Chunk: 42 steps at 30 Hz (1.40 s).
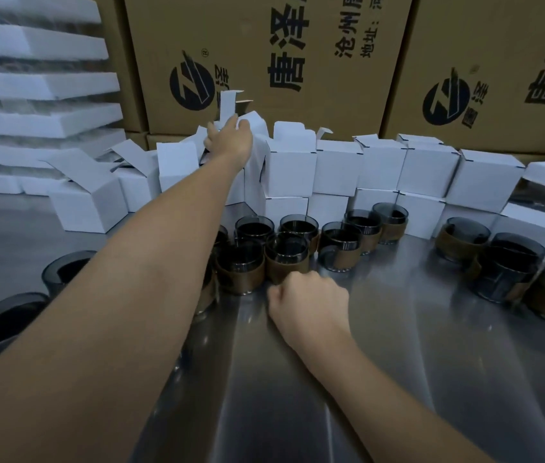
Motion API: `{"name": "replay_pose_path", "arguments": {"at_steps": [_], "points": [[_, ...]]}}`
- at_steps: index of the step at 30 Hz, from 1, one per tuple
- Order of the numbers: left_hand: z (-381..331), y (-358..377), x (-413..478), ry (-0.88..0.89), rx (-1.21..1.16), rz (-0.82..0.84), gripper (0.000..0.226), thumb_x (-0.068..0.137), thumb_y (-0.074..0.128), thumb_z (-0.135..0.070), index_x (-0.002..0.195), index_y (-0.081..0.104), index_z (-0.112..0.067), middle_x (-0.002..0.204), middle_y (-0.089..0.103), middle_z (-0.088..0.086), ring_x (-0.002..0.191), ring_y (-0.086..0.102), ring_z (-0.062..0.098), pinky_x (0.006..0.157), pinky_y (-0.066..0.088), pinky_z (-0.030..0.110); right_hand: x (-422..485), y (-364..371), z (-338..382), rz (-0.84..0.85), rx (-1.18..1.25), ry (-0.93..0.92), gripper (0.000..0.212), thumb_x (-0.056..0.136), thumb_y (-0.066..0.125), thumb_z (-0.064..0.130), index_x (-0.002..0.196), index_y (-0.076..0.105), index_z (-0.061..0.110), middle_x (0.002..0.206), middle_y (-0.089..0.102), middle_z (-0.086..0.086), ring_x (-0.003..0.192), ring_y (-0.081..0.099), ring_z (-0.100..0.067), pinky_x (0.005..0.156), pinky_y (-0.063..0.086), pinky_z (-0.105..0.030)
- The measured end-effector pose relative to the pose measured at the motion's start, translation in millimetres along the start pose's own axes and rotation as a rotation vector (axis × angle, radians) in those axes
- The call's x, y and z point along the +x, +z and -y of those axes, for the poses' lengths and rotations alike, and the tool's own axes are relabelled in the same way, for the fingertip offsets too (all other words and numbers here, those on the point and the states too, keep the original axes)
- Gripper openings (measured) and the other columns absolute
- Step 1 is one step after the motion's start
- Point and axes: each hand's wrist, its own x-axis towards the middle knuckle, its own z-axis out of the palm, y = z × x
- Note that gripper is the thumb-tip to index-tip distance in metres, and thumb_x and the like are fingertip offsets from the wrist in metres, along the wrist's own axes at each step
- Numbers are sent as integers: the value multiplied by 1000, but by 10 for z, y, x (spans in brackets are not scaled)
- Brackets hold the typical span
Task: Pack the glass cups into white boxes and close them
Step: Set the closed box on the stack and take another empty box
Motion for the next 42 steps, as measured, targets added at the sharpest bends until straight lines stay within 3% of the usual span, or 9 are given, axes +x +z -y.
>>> {"name": "replay_pose_path", "arguments": {"at_steps": [7,14,20,27,30,33,37,40,42], "points": [[51,185,273,299,58,-151,34,100,40,-28,128,58,-19,159,20,10,148,6,27,114,24,40,7,31,2,-30,-1,-20,41,93,40,36,59,33,15,63,36,-1,69,43,-27,60,27,-31],[-129,214,318,52,99,-107,45,102,28,-33,137,48,-14,153,33,6,146,14,24,118,6,50,3,23,3,-27,2,-49,34,94,39,38,68,44,17,69,42,-2,83,58,-31,59,23,-32],[-322,-44,-42,309,155,-262,49,101,32,-23,149,29,-10,163,8,1,147,12,19,117,11,42,-4,-3,19,-29,54,-28,30,94,40,36,70,45,18,88,65,-9,89,60,-33,64,30,-32],[-612,-361,-1221,518,-226,-486,48,91,44,-8,139,41,-7,161,18,4,145,20,20,111,21,42,-150,-86,45,-64,131,-28,32,91,46,31,65,53,14,80,63,-11,81,61,-34,63,34,-32],[-574,-371,-1941,497,-537,-375,58,89,47,-10,145,33,-7,159,20,4,144,21,17,117,19,50,-316,-160,-8,-70,297,-4,45,91,48,29,49,38,16,61,53,-7,68,56,-31,55,32,-32],[-324,-332,-2521,515,-531,-246,60,91,55,-25,145,32,-13,153,20,-2,146,17,19,117,18,54,-498,-277,-152,-228,682,94,49,93,52,21,48,37,9,47,38,-2,48,36,-16,48,24,-30],[10,-301,-3009,722,-506,-23,70,84,67,-35,141,33,-12,139,27,-1,138,31,15,115,31,36,-714,-435,-380,-522,1136,327,41,98,47,15,56,45,11,53,42,1,52,37,-9,52,30,-25],[267,-200,-3146,723,-477,28,75,78,70,-36,138,37,-5,133,32,1,129,34,0,109,29,14,-775,-472,-521,-608,1273,472,31,95,44,11,67,55,20,65,52,1,63,47,-14,66,38,-32],[385,-169,-3158,672,-452,45,72,77,72,-28,136,40,-3,132,35,2,125,37,1,108,30,15,-789,-480,-530,-638,1268,487,26,96,43,12,78,55,26,74,54,2,68,49,-12,72,40,-31]]}}
